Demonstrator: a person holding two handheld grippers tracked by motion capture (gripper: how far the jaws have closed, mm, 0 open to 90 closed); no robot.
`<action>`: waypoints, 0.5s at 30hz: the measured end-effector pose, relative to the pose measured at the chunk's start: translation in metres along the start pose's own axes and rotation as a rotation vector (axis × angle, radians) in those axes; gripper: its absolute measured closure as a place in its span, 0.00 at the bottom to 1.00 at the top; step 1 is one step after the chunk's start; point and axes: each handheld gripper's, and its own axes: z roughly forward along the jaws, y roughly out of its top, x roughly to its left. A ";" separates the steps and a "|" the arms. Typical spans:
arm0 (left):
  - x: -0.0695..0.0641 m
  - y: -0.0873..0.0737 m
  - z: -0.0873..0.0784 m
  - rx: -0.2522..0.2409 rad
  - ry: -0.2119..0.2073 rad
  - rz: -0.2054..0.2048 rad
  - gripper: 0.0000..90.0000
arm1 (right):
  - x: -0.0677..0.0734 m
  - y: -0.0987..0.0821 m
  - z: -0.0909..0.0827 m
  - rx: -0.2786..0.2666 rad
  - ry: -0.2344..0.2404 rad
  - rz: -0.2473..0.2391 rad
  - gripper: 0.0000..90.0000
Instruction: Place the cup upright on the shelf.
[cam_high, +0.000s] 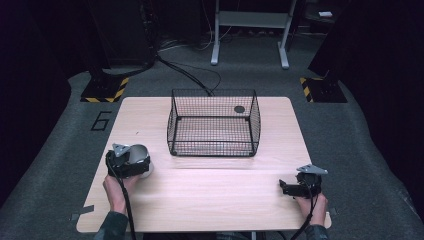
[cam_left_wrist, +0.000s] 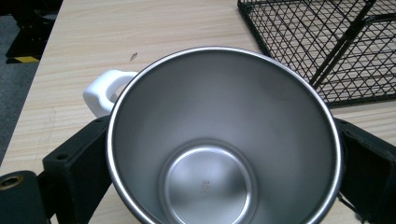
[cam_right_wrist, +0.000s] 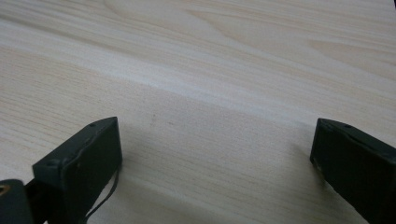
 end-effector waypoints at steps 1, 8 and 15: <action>0.000 0.000 0.000 -0.001 0.000 -0.001 0.05 | 0.000 0.000 0.000 0.000 0.000 0.000 0.02; 0.001 -0.001 0.000 -0.009 -0.003 0.003 0.07 | 0.000 0.000 0.000 0.000 -0.001 0.001 0.02; 0.003 -0.004 0.000 -0.028 -0.019 0.018 0.08 | 0.000 0.000 0.000 -0.001 -0.001 0.001 0.02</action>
